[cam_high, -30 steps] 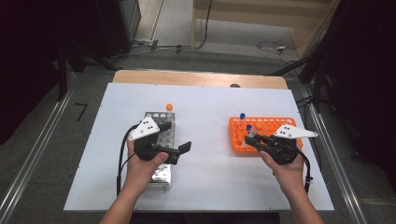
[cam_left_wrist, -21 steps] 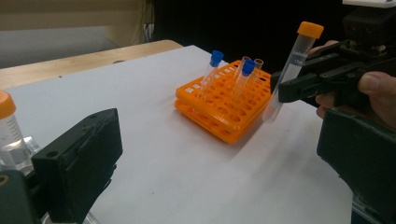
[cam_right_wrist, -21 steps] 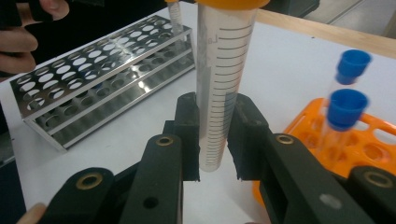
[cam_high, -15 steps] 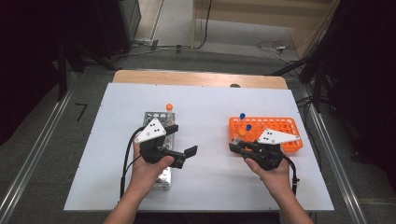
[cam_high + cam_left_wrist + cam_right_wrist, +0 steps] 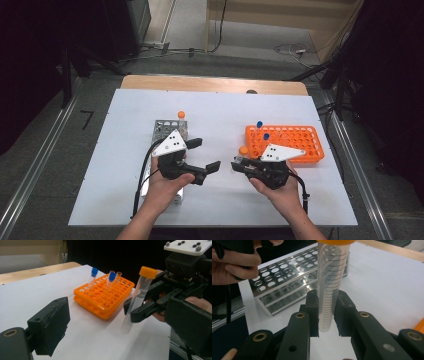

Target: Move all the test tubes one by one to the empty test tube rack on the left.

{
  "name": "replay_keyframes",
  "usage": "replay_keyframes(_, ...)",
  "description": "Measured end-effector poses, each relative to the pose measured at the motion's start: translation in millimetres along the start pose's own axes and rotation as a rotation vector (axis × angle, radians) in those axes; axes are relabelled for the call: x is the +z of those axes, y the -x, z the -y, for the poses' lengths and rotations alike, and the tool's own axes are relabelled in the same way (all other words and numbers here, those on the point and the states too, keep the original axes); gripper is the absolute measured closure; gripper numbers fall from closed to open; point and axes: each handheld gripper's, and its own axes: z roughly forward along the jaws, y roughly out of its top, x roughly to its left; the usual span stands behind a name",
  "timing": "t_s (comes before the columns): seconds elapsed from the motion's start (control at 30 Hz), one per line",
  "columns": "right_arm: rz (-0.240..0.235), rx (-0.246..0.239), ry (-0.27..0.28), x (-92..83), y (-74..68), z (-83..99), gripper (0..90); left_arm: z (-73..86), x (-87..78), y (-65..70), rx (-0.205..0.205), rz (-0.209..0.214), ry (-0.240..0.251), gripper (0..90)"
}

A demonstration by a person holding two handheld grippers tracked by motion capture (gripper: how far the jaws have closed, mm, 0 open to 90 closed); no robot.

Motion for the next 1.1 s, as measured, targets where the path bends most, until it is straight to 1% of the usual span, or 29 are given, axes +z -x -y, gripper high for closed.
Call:
replay_keyframes(0.07,-0.009,-0.006,-0.004,2.9,-3.3,-0.3,72.6,-0.2,2.7,3.6,0.0,0.008,-0.004,10.0)
replay_keyframes(0.2,-0.028,-0.02,-0.017,9.0,-10.9,-1.2,72.6,-0.8,8.3,10.5,0.011,0.022,-0.02,18.7)
replay_keyframes(0.27,-0.034,-0.031,-0.019,11.8,-14.3,-1.6,72.6,-0.4,11.1,14.1,0.017,0.039,-0.023,24.6)
replay_keyframes(0.3,-0.042,-0.036,-0.025,13.8,-17.7,-2.1,72.6,-0.2,12.3,15.8,0.024,0.045,-0.026,31.4)
replay_keyframes(0.33,-0.042,-0.036,-0.025,13.8,-17.7,-2.1,72.6,0.0,13.2,17.3,0.028,0.052,-0.034,31.4)
replay_keyframes(0.5,-0.061,-0.047,-0.035,18.9,-24.8,-3.0,72.6,1.9,18.1,21.1,0.034,0.084,-0.046,46.1)
replay_keyframes(0.6,-0.069,-0.059,-0.042,21.2,-28.6,-3.6,72.6,2.8,19.7,23.0,0.049,0.087,-0.055,55.2)
replay_keyframes(0.73,-0.073,-0.064,-0.046,23.1,-31.0,-3.5,72.6,3.1,19.9,23.4,0.057,0.088,-0.062,66.0)
replay_keyframes(0.83,-0.073,-0.058,-0.05,23.5,-30.3,-3.2,72.6,3.2,20.0,23.3,0.063,0.081,-0.068,69.4)
replay_keyframes(1.1,-0.072,-0.051,-0.042,25.1,-29.0,-2.3,72.3,3.0,19.2,21.0,0.067,0.071,-0.069,70.8)
